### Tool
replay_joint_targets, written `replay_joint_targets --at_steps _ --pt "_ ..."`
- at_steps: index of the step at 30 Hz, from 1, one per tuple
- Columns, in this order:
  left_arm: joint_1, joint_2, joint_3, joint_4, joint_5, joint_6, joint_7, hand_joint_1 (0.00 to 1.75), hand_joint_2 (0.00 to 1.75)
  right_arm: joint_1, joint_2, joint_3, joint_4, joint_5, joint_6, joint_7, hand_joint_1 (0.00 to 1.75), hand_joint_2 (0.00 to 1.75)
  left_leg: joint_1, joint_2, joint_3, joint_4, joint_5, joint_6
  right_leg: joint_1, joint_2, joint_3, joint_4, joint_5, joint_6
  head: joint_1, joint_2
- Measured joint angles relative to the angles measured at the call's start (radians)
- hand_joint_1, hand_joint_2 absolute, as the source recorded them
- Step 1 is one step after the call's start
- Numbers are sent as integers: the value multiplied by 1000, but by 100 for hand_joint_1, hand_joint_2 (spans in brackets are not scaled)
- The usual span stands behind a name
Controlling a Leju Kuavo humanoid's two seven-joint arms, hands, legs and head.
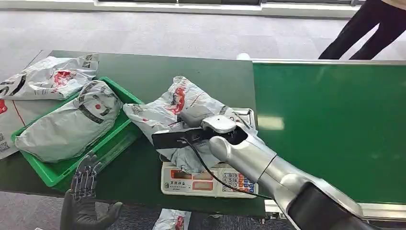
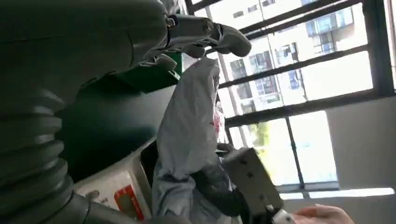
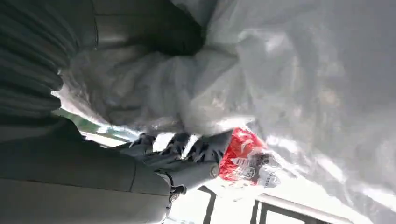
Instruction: Moved the parcel from conveyor to table for the left to box.
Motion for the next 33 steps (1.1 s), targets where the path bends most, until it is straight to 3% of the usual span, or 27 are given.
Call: replay_joint_targets --at_steps 1,2,3,4,6,9,15,17,33 --pt "-63 25 -2 6 -36 16 52 0 175 120 -42 -50 -134 -117 -122 -110 0 175 5 -6 2 -1 0 0 4 -7 9 -3 -4 -2 0 0" --pt "-128 46 -2 12 -50 29 96 0 175 252 -98 -107 -286 -269 -229 -263 0 175 5 -20 2 0 -1 0 7 -21 17 -4 -7 -2 1 0" --pt "-177 64 1 15 -55 39 132 0 175 394 -135 -174 -416 -465 -273 -463 0 175 6 -30 0 0 -4 0 8 -31 23 -3 -9 -1 1 0" --pt "-194 79 8 14 -59 51 143 0 175 475 -152 -252 -482 -598 -281 -592 0 175 5 -30 -2 -1 -4 0 5 -30 26 -2 -8 -1 2 0" --pt "-192 95 11 9 -68 84 141 0 175 555 -175 -462 -575 -779 -263 -711 0 175 3 -19 -4 -1 -5 0 2 -19 19 -2 -6 -1 0 0" --pt "-192 114 6 12 -75 109 119 0 175 639 -211 -631 -669 -707 -283 -648 0 175 2 -7 -3 0 -7 2 1 -8 15 -3 -3 1 2 0" --pt "-249 128 -34 61 -76 114 107 0 175 832 -296 -732 -787 -703 -372 -682 0 175 1 -7 -4 0 -7 3 1 -8 14 -3 -5 2 1 0" --pt "-263 132 -38 72 -76 114 107 0 175 863 -314 -748 -810 -703 -374 -684 0 175 1 0 -3 -1 -8 3 1 -1 13 -2 -4 1 1 0" --pt "-281 141 -60 102 -76 114 107 0 175 905 -347 -764 -851 -703 -375 -684 0 175 1 3 -3 -1 -8 2 1 2 11 -2 -3 1 1 0"
